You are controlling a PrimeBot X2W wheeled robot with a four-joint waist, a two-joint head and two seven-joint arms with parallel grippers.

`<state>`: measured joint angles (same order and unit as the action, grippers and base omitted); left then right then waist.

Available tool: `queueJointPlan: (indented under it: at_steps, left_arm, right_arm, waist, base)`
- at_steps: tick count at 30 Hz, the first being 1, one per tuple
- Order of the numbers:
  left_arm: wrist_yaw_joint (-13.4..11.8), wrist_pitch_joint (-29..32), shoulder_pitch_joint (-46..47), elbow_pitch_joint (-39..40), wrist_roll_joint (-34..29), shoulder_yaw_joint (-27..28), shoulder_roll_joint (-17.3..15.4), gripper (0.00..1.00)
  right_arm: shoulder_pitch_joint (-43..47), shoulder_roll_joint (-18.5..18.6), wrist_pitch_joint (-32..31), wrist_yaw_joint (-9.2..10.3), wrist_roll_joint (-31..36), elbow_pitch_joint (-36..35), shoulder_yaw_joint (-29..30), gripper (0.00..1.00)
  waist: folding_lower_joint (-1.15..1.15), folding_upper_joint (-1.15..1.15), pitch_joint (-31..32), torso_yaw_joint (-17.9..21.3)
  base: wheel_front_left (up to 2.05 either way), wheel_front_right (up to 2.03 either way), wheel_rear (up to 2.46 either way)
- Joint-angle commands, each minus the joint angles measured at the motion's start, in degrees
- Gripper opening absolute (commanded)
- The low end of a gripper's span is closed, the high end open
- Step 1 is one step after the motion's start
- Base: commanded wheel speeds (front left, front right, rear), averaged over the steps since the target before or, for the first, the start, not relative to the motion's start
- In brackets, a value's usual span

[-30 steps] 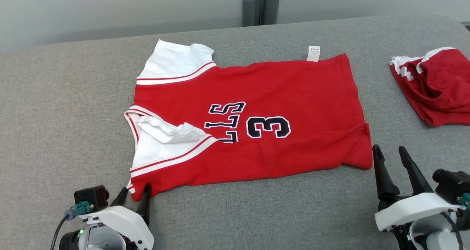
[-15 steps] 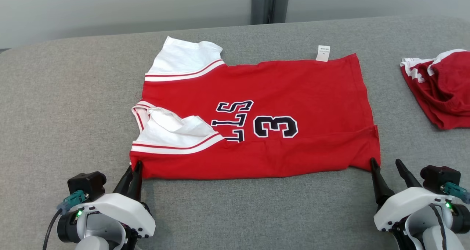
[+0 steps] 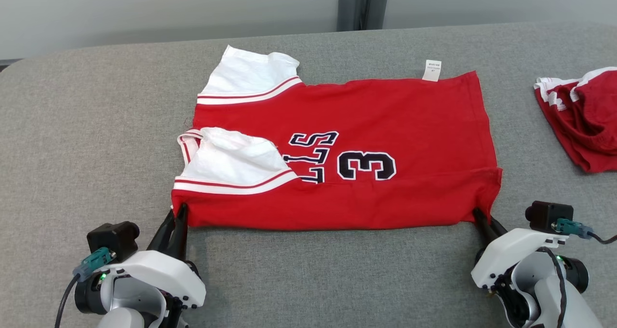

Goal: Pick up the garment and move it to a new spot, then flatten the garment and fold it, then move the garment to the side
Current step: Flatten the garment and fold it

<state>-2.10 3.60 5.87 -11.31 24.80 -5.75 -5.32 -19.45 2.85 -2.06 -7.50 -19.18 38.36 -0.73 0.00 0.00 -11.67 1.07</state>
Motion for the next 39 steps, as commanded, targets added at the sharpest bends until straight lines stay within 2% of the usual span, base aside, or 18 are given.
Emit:
queueJointPlan:
  at_steps: [1, 7, 15, 18, 23, 28, 29, 30, 31, 32, 39]
  left_arm:
    - [-0.3, -0.5, -0.2, 0.4, 0.1, 0.4, -0.8, 0.00]
    - [-0.2, -0.6, -1.3, 3.1, 0.0, 0.3, -1.4, 0.00]
    - [-1.6, 0.9, -9.2, 11.7, 0.1, -0.8, -1.3, 0.00]
    - [-2.1, 1.6, -11.8, 13.8, 0.1, -1.4, -1.1, 0.00]
    - [-3.5, 3.1, -18.2, 17.4, 1.4, -2.8, -0.2, 0.00]
    - [-4.0, 2.9, -20.3, 15.1, 2.6, -2.8, 0.3, 0.00]
    - [-4.1, 2.8, -20.1, 14.3, 2.7, -2.6, 0.3, 0.00]
    - [-4.2, 2.6, -19.8, 13.4, 2.8, -2.5, 0.2, 0.11]
    - [-4.2, 2.4, -19.5, 12.7, 2.8, -2.3, 0.1, 0.45]
    - [-4.1, 2.1, -19.2, 12.2, 2.8, -2.2, -0.1, 1.00]
    - [-4.0, 0.4, -17.8, 12.6, 1.8, -0.3, -2.5, 1.00]
  right_arm:
    - [-0.3, 0.1, -0.6, 0.01, -1.2, 0.8, -0.4, 0.00]
    - [1.1, 4.0, -2.2, 0.01, -4.0, -4.7, -0.9, 0.00]
    - [11.4, 8.8, -7.8, 0.01, -8.3, -19.9, 1.3, 0.00]
    - [14.6, 9.0, -9.3, 0.01, -8.3, -23.3, 2.2, 0.00]
    - [22.0, 6.7, -12.1, 0.01, -8.1, -29.5, 4.6, 0.00]
    - [24.9, 4.0, -12.9, 0.01, -7.4, -30.8, 6.3, 0.00]
    - [24.9, 3.8, -12.6, 0.01, -7.0, -30.5, 6.8, 0.33]
    - [25.0, 3.5, -12.4, 0.01, -6.5, -30.2, 7.1, 0.53]
    - [25.0, 3.2, -12.2, 0.01, -6.2, -30.0, 7.4, 1.00]
    - [24.9, 3.0, -11.9, 0.01, -6.1, -29.7, 7.8, 1.00]
    - [24.3, 2.9, -10.3, 0.00, -4.0, -28.6, 10.8, 1.00]
  waist:
    - [0.00, 0.00, 0.1, 0.1]
    - [0.00, 0.00, 0.6, 0.1]
    - [0.00, 0.00, 0.8, 0.4]
    - [0.00, 0.00, 0.7, 0.3]
    - [0.00, 0.00, 0.8, 0.4]
    - [0.00, 0.00, 0.9, 0.7]
    - [0.00, 0.00, 1.0, 0.7]
    - [0.00, 0.00, 1.1, 0.8]
    - [0.00, 0.00, 1.1, 0.9]
    - [0.00, 0.00, 1.2, 1.0]
    - [0.00, 0.00, 1.6, 1.7]
  base:
    - [0.00, 0.00, 0.00]
    - [0.00, 0.00, 0.00]
    - [0.00, 0.00, 0.00]
    - [0.00, 0.00, 0.00]
    - [0.00, 0.00, 0.00]
    - [0.00, 0.00, 0.00]
    - [0.00, 0.00, 0.00]
    - [0.00, 0.00, 0.00]
    - [0.00, 0.00, 0.00]
    - [0.00, 0.00, 0.00]
    - [0.00, 0.00, 0.00]
